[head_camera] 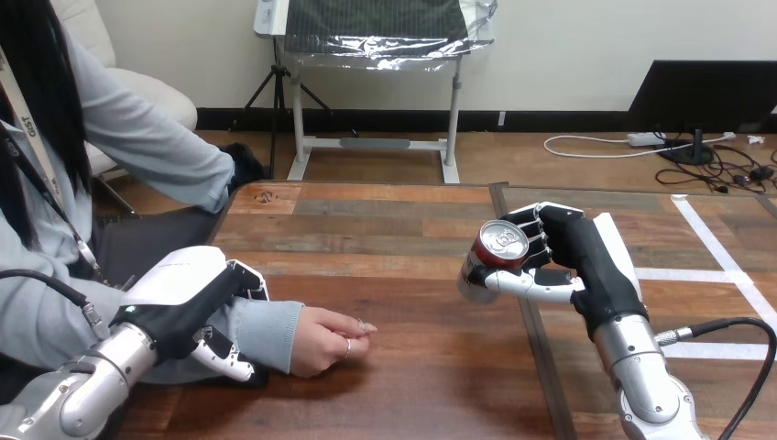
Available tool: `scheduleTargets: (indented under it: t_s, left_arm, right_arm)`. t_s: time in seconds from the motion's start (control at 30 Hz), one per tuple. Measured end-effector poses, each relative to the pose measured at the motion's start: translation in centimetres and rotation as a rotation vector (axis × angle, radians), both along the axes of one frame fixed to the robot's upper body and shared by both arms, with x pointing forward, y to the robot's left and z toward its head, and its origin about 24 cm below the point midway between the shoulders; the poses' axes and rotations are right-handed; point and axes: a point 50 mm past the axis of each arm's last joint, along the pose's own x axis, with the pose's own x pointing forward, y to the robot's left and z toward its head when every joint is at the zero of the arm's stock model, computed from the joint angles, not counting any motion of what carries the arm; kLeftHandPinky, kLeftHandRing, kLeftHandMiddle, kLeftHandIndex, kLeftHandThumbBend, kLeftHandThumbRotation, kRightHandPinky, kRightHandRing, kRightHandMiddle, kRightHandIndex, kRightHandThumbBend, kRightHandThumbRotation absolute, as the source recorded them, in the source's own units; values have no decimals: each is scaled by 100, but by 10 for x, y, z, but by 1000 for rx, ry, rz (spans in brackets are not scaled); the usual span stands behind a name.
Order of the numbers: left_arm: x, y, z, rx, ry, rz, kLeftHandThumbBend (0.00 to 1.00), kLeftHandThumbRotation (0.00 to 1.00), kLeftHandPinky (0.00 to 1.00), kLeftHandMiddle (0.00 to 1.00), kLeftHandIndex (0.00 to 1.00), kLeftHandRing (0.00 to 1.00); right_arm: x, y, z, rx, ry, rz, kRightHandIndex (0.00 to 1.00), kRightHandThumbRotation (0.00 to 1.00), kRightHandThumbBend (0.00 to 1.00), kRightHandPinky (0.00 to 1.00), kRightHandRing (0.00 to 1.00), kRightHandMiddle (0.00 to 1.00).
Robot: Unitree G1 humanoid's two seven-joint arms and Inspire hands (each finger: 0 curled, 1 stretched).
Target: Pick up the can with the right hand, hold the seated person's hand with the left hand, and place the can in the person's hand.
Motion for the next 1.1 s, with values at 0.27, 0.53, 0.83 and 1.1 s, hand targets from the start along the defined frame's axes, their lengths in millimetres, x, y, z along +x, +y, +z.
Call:
scheduleTargets:
  t_s: [0.27, 0.53, 0.83, 1.1]
  left_arm:
    - [0, 0, 0, -3, -1, -5, 95, 0, 27, 38, 39, 32]
    - [-1, -1, 0, -7, -2, -9, 94, 0, 27, 38, 39, 32]
    - [-1, -1, 0, -9, -3, -14, 94, 0, 28, 39, 40, 33]
    - [-1, -2, 1, -13, -4, -21, 94, 0, 29, 39, 41, 33]
  right_arm:
    - [0, 0, 0, 0, 0, 0, 53, 0, 76, 42, 47, 53]
    - [0, 0, 0, 1, 0, 0, 54, 0, 76, 41, 47, 53]
    - [0, 1, 0, 4, 3, 6, 54, 0, 75, 40, 46, 52]
    - [0, 2, -1, 6, 6, 13, 54, 0, 75, 40, 45, 52]
